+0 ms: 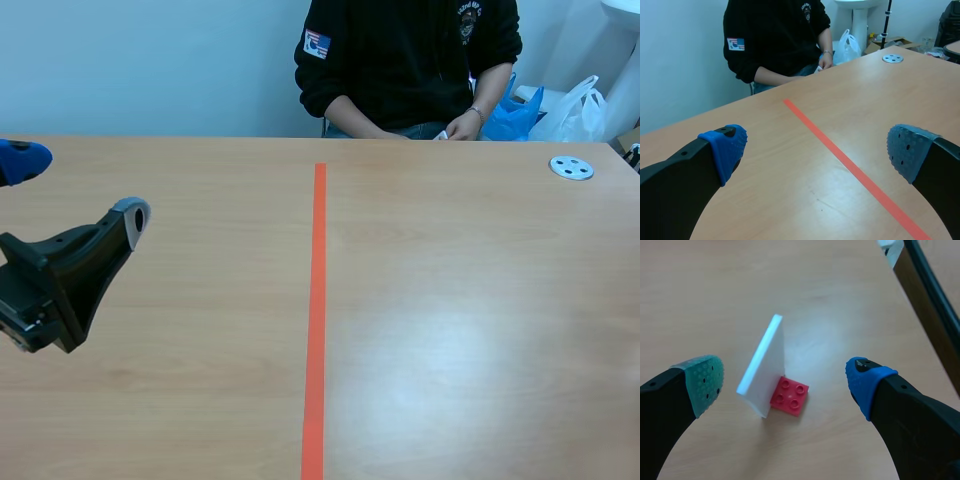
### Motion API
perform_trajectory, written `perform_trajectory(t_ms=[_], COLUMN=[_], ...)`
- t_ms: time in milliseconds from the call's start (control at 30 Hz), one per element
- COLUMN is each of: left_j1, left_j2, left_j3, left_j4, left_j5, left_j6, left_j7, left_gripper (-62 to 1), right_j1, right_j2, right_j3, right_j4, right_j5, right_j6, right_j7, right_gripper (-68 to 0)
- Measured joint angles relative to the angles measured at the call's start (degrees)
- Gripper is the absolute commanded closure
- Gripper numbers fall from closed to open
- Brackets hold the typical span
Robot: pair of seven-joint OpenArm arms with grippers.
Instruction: Sort the leaf by its shape. The table is split by an orange tape line. A compound leaf with several leaflets goes to the left side, a simple leaf with one blade goes to the right side. Return to the home posture when a red brick is placed on the table.
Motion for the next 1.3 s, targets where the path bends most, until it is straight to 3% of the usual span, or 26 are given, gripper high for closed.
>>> perform_trajectory(t_ms=[200,333,800,933,1167,1300], left_j1=[0.00,0.00,0.00,0.00,0.00,0.00], left_j2=[0.00,0.00,0.00,0.00,0.00,0.00], left_j3=[0.00,0.00,0.00,0.00,0.00,0.00], left_j4=[0.00,0.00,0.00,0.00,0.00,0.00], left_j5=[0.00,0.00,0.00,0.00,0.00,0.00], left_j6=[0.00,0.00,0.00,0.00,0.00,0.00], left_j7=[0.00,0.00,0.00,0.00,0.00,0.00], left_gripper=[-60.2,-60.2,-60.2,-60.2,-60.2,-60.2], right_j1=[-9.03,-14.36,-16.52,-16.52,-16.52,-16.52], right_j2=[0.07,0.59,1.49,1.49,1.46,1.46], right_j3=[5.57,8.11,9.60,7.02,-2.54,-3.85], right_j4=[13.27,22.84,52.98,54.69,53.33,53.20], right_j5=[5.01,6.86,8.55,8.66,8.83,8.83], right_j6=[8.83,12.90,13.14,13.14,13.14,13.14], right_j7=[0.07,-0.83,-7.80,-8.50,-8.79,-8.81], right_gripper=[-50.0,-50.0,-50.0,-50.0,-50.0,-50.0])
